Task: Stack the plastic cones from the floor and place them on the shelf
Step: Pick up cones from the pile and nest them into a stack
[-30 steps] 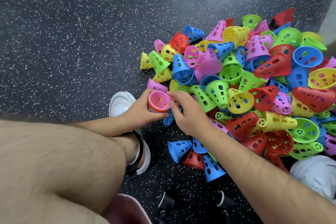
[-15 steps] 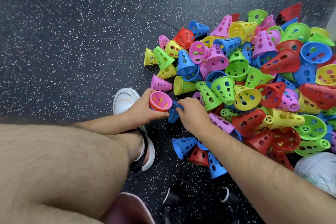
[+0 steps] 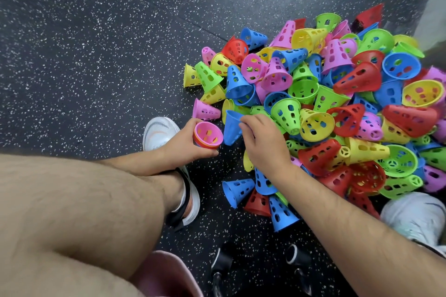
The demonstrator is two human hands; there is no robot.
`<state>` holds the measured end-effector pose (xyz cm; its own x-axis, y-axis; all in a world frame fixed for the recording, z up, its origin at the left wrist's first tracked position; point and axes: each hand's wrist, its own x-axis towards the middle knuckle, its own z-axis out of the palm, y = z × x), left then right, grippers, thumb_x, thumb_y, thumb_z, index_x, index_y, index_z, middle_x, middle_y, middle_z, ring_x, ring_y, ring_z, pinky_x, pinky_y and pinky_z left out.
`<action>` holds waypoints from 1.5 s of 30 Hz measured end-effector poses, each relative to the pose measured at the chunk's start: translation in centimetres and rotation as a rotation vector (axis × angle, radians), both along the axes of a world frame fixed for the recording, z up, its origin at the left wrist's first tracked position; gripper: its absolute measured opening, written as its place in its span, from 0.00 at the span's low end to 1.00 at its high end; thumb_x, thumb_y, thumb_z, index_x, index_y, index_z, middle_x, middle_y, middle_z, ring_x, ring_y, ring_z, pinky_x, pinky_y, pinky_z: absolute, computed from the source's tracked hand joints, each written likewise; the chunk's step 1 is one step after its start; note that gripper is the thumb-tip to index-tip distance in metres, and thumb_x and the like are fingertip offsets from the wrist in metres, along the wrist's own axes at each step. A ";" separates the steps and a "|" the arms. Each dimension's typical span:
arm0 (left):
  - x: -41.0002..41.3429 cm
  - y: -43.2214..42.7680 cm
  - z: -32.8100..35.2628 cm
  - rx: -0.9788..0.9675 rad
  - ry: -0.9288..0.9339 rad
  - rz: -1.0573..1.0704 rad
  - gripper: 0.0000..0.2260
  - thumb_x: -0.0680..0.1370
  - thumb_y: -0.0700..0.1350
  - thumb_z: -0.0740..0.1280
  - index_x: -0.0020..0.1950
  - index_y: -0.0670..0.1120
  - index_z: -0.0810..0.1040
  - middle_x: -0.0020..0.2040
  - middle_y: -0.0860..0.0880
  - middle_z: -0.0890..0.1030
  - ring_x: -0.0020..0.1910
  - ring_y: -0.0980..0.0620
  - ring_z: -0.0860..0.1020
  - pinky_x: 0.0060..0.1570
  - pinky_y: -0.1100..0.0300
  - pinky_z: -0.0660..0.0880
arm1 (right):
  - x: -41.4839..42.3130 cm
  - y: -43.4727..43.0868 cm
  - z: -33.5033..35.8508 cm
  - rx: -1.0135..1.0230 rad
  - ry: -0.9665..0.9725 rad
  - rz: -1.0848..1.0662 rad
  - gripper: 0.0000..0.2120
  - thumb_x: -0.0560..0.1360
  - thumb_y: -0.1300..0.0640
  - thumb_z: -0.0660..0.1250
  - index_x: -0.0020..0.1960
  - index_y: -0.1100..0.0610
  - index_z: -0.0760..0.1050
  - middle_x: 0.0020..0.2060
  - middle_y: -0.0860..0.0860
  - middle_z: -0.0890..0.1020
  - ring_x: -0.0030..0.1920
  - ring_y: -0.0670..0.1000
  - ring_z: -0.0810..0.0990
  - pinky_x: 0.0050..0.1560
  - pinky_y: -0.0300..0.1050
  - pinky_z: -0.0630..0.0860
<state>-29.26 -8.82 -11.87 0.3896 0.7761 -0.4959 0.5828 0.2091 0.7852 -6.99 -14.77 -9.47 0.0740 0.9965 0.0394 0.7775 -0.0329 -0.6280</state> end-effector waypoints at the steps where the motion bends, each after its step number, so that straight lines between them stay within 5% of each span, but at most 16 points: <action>1: 0.0 0.0 0.0 -0.006 0.000 -0.001 0.34 0.67 0.43 0.84 0.66 0.51 0.68 0.53 0.54 0.81 0.46 0.65 0.79 0.47 0.66 0.74 | 0.2 -0.1 0.1 0.047 0.027 -0.010 0.10 0.83 0.55 0.60 0.54 0.58 0.77 0.46 0.52 0.77 0.48 0.57 0.75 0.48 0.56 0.75; 8: -0.1 -0.2 0.2 -0.046 -0.039 -0.020 0.34 0.66 0.43 0.85 0.64 0.51 0.69 0.50 0.54 0.81 0.42 0.65 0.79 0.45 0.63 0.75 | -1.1 -0.2 0.8 0.223 0.158 0.015 0.07 0.81 0.59 0.66 0.53 0.62 0.80 0.47 0.54 0.78 0.49 0.55 0.77 0.52 0.49 0.75; 12: -0.1 -0.4 0.7 -0.032 -0.090 -0.035 0.36 0.64 0.46 0.85 0.66 0.49 0.70 0.56 0.50 0.82 0.51 0.59 0.80 0.56 0.60 0.78 | -2.3 -1.1 1.1 -0.020 0.216 0.179 0.13 0.78 0.55 0.68 0.61 0.58 0.77 0.55 0.50 0.78 0.56 0.47 0.79 0.57 0.41 0.74; 16: -0.2 -0.6 0.9 -0.045 -0.043 -0.115 0.33 0.64 0.42 0.85 0.62 0.49 0.71 0.53 0.51 0.81 0.47 0.60 0.78 0.53 0.62 0.77 | -2.0 -2.4 0.7 -0.244 0.329 0.182 0.17 0.78 0.58 0.66 0.66 0.56 0.70 0.62 0.48 0.77 0.63 0.43 0.76 0.63 0.40 0.72; 20: -0.2 -0.4 1.2 -0.051 0.044 -0.238 0.32 0.65 0.40 0.84 0.62 0.51 0.71 0.51 0.54 0.81 0.46 0.61 0.78 0.52 0.64 0.76 | -0.9 -3.6 0.0 -0.186 0.163 0.222 0.09 0.74 0.64 0.63 0.52 0.55 0.73 0.50 0.48 0.76 0.49 0.49 0.76 0.51 0.49 0.75; 24: -0.1 -0.4 1.3 -0.063 0.074 -0.317 0.33 0.64 0.40 0.84 0.64 0.51 0.72 0.55 0.52 0.82 0.50 0.58 0.79 0.55 0.63 0.76 | -0.9 -5.3 -1.1 -0.272 0.085 0.495 0.15 0.68 0.65 0.59 0.45 0.53 0.82 0.47 0.50 0.78 0.49 0.53 0.76 0.51 0.52 0.75; 31: 0.0 -0.6 1.6 -0.081 0.095 -0.303 0.32 0.65 0.39 0.84 0.63 0.51 0.72 0.52 0.52 0.82 0.47 0.59 0.79 0.53 0.63 0.76 | -1.5 -6.4 -1.9 -0.544 -0.232 0.804 0.21 0.74 0.62 0.63 0.62 0.46 0.80 0.72 0.53 0.69 0.68 0.55 0.68 0.68 0.52 0.67; 36: 0.1 -0.7 1.9 -0.089 0.078 -0.263 0.31 0.66 0.38 0.83 0.63 0.50 0.72 0.53 0.48 0.83 0.46 0.57 0.79 0.53 0.54 0.79 | -0.8 -5.9 -1.8 -0.498 -0.208 0.672 0.12 0.80 0.57 0.64 0.62 0.56 0.77 0.73 0.55 0.65 0.68 0.58 0.70 0.64 0.53 0.71; 40: 0.0 -0.6 1.7 -0.115 0.054 -0.177 0.30 0.67 0.37 0.83 0.62 0.50 0.71 0.49 0.47 0.82 0.42 0.52 0.80 0.41 0.51 0.80 | -0.2 -5.4 -0.8 -0.359 -0.190 0.484 0.11 0.82 0.55 0.62 0.58 0.61 0.76 0.74 0.59 0.64 0.68 0.62 0.71 0.60 0.50 0.71; 45: -0.1 -0.5 1.4 -0.131 0.025 -0.097 0.29 0.68 0.35 0.82 0.60 0.49 0.70 0.45 0.45 0.81 0.37 0.51 0.79 0.37 0.51 0.78 | 0.9 -4.5 0.3 -0.311 -0.096 0.277 0.11 0.84 0.58 0.59 0.56 0.65 0.75 0.73 0.63 0.68 0.77 0.60 0.61 0.73 0.55 0.63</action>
